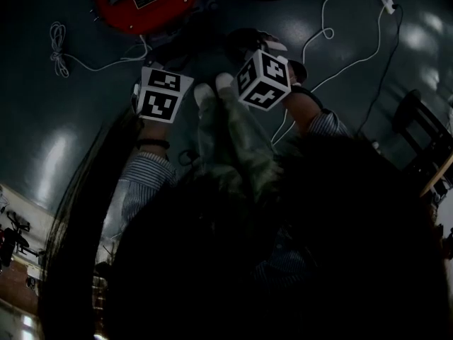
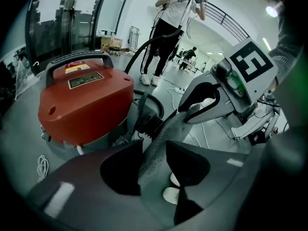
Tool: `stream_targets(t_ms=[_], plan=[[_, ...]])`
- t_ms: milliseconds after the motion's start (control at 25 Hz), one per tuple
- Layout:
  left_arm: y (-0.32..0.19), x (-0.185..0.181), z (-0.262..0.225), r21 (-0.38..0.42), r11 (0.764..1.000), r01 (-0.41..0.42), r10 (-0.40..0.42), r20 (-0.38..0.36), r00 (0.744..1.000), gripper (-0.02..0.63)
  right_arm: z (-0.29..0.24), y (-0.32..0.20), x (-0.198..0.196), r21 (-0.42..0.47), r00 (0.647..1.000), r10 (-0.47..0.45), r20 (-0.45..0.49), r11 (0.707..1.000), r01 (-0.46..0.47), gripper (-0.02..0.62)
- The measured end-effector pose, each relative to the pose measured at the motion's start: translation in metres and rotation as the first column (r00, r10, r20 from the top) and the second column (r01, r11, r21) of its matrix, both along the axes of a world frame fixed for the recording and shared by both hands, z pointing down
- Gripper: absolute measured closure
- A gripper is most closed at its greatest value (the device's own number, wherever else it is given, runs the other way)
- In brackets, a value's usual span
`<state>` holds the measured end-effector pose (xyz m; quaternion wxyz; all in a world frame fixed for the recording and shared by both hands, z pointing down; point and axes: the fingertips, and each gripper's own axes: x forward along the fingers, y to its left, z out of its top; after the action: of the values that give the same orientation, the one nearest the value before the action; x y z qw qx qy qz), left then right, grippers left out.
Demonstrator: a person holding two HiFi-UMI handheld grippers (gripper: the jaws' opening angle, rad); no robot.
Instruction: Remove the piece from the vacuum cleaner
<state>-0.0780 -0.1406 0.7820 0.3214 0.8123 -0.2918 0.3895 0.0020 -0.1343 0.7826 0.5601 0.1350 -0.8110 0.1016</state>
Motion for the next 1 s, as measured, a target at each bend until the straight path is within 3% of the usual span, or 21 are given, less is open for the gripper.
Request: stream_targets(t_ms=[280, 400, 1000], plan=[[0.008, 0.004, 0.013, -0.033, 0.995, -0.096, 0.096, 0.021, 0.995, 0.476, 0.008, -0.006, 0.000, -0.035, 1.000, 0.000, -0.028, 0.999, -0.001, 0.551], [0.014, 0.007, 0.014, -0.043, 0.988, -0.148, 0.149, 0.004, 0.989, 0.537, 0.006, -0.004, -0.001, -0.050, 1.000, 0.004, -0.024, 0.999, -0.006, 0.563], [0.047, 0.016, 0.015, -0.083, 0.977, -0.195, 0.188, -0.085, 0.978, 0.571, 0.001, 0.027, 0.003, -0.119, 1.000, 0.003, -0.001, 0.993, -0.003, 0.569]])
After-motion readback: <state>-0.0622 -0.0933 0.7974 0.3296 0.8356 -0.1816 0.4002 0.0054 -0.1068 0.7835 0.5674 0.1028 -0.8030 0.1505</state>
